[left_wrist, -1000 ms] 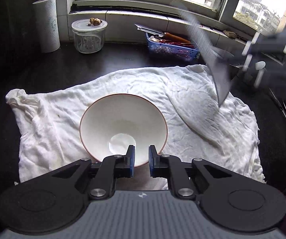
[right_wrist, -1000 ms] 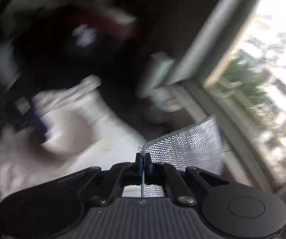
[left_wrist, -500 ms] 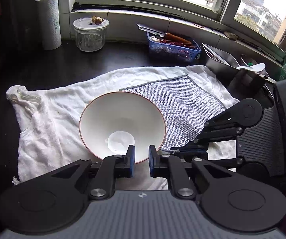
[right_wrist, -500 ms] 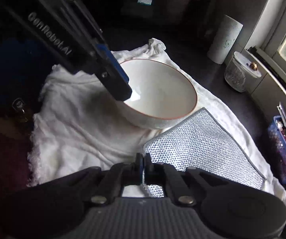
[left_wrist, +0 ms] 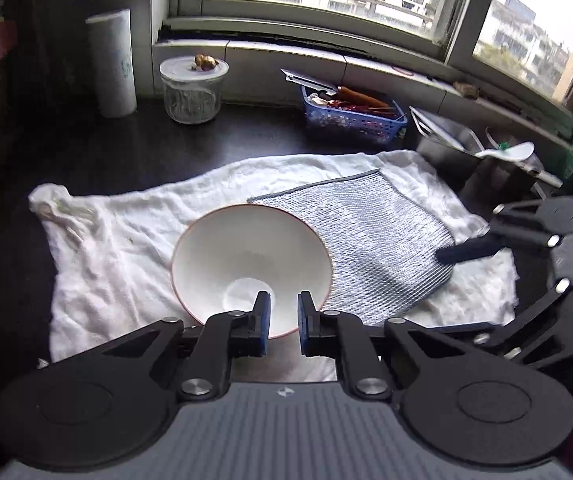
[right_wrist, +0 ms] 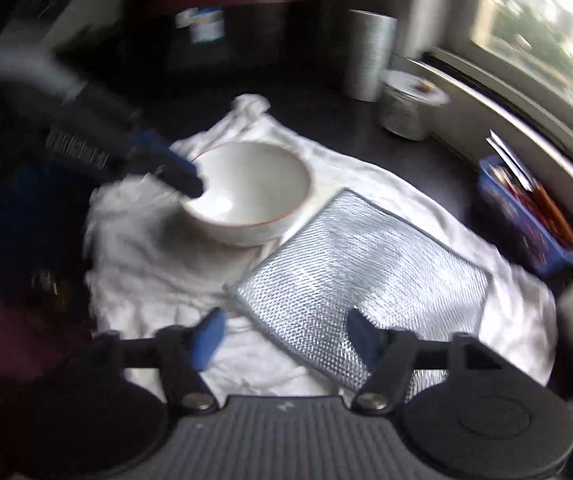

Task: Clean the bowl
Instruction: 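Flatten the mesh pad on the cloth beside the bowl with the right gripper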

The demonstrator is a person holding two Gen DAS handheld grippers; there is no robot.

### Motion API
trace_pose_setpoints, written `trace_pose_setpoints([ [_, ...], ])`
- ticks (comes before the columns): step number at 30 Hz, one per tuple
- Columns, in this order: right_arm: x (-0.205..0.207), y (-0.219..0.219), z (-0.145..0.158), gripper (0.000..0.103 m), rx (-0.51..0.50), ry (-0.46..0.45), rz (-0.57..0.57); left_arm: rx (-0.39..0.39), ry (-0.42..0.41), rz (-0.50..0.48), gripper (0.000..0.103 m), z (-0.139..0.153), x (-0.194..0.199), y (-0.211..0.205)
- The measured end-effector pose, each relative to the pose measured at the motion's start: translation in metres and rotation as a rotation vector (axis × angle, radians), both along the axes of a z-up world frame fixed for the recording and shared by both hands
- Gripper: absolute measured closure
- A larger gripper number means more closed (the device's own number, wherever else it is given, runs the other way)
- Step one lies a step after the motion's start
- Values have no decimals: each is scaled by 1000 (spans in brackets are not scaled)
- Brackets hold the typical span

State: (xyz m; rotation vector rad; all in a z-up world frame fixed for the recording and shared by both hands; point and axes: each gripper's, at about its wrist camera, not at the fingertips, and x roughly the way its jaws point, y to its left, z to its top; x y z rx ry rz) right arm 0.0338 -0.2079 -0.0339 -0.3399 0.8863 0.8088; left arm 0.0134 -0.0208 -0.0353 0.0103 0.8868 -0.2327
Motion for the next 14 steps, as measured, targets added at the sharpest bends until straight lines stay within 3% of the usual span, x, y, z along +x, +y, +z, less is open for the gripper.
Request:
trace_pose_setpoints([
  [2,1,-2,7,5,17,19,-70,48,-2,23,91,4,-1,-7],
  [4,4,-2,14,1,6,36,-143,102,-4,46,91,8,-1,-14],
  [10,14,-2,32,1,-85,69,-318,171,-133,121,90,33,-15,-24],
  [13,17,-12,42,1,-37,117,-384,34,-85,139,91,41,-13,-9],
  [14,18,-14,44,1,-28,117,-403,26,-59,155,91,40,-12,-7],
])
